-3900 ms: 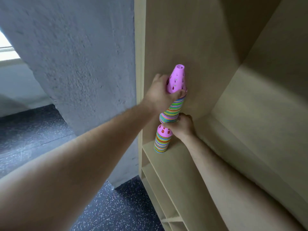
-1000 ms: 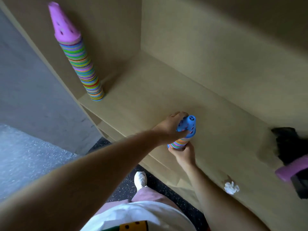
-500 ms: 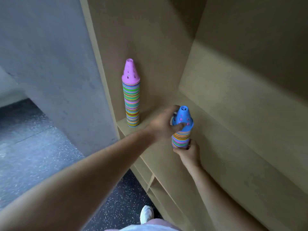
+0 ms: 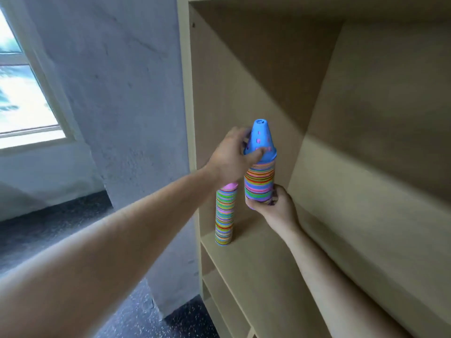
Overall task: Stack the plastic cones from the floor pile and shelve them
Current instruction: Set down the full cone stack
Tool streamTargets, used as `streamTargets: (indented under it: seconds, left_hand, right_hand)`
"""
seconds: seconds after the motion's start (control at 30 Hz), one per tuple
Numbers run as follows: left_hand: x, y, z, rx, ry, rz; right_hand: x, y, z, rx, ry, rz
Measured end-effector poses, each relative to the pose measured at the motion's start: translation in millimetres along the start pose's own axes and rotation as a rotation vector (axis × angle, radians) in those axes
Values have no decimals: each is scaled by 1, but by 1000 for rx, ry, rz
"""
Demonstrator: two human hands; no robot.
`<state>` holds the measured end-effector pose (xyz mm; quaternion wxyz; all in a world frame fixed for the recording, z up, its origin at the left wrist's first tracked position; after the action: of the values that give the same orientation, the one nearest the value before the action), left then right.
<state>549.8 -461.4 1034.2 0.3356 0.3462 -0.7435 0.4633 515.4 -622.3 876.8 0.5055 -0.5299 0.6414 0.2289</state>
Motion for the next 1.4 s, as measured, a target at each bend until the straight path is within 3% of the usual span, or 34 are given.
streamTargets:
  seconds: [0.33, 0.7, 0.97, 1.4]
  left_hand:
    - [39, -73, -67, 120, -135, 75]
    - [-33, -85, -61, 127, -178, -53]
    - [-85, -60, -44, 164, -143, -95]
    - [-82, -60, -54, 118, -226, -89]
  right_hand:
    - [-62, -104, 50, -98, -108, -5]
    - [-14, -125, 102, -228, -21, 83]
    - [8, -99, 111, -145, 331, 42]
    - [-20, -94, 97, -141, 450, 68]
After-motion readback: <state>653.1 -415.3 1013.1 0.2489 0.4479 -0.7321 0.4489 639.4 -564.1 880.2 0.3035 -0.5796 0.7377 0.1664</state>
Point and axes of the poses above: each hand's wrist, its own y-axis away from the middle knuckle, its own z-axis out of the palm, x = y × z, the point moved 7 cm from there along -y, towards the middle knuckle, and after that the axes turned 9 degrees about y, right-handed, at the moved point
